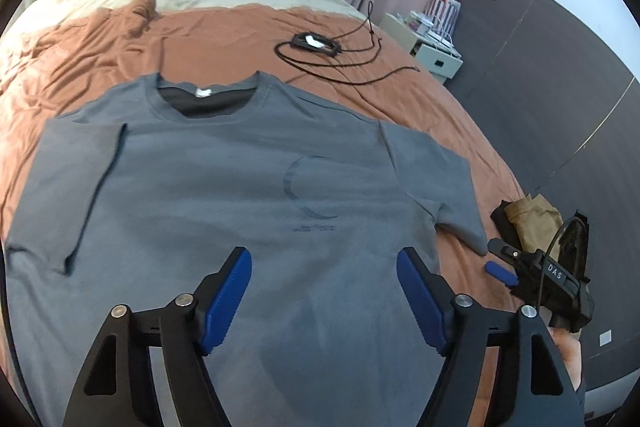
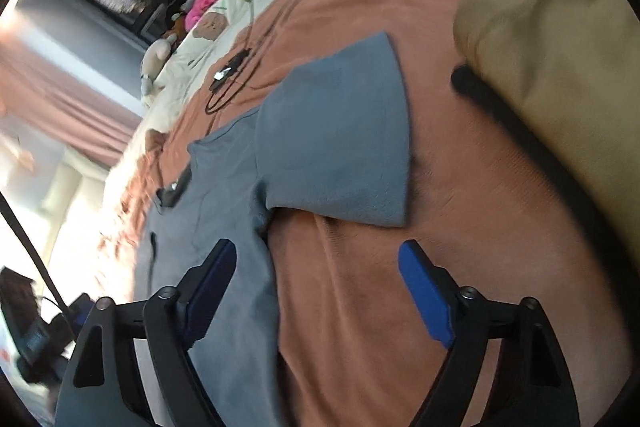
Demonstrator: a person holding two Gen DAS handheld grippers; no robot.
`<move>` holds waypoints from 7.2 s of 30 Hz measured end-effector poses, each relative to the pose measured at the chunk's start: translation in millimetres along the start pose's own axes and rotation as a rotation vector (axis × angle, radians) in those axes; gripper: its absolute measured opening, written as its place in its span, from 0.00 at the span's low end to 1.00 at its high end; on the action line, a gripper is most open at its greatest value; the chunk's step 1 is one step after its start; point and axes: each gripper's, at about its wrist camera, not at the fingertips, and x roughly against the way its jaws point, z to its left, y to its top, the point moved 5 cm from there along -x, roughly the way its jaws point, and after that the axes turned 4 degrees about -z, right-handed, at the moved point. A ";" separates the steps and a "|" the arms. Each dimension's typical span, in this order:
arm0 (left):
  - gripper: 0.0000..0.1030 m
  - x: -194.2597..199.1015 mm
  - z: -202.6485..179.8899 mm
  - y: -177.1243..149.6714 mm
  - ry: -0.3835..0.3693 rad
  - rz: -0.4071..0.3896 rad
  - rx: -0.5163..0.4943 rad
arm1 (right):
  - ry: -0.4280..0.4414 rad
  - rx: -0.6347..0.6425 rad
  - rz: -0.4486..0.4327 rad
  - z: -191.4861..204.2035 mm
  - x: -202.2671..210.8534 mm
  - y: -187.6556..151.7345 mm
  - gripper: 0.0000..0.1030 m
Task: Fold small clothes
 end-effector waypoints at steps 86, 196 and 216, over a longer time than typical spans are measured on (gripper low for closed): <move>0.01 -101.1 8.3 8.4 -0.117 0.156 0.151 | 0.189 0.090 0.164 -63.5 -98.5 19.2 0.04; 0.62 -147.3 -4.3 57.5 0.116 0.138 0.040 | 0.065 0.205 0.025 -52.8 -85.9 97.3 0.78; 0.05 -141.8 17.5 78.6 0.144 0.085 0.020 | 0.043 0.191 0.046 -59.2 -91.3 98.4 0.73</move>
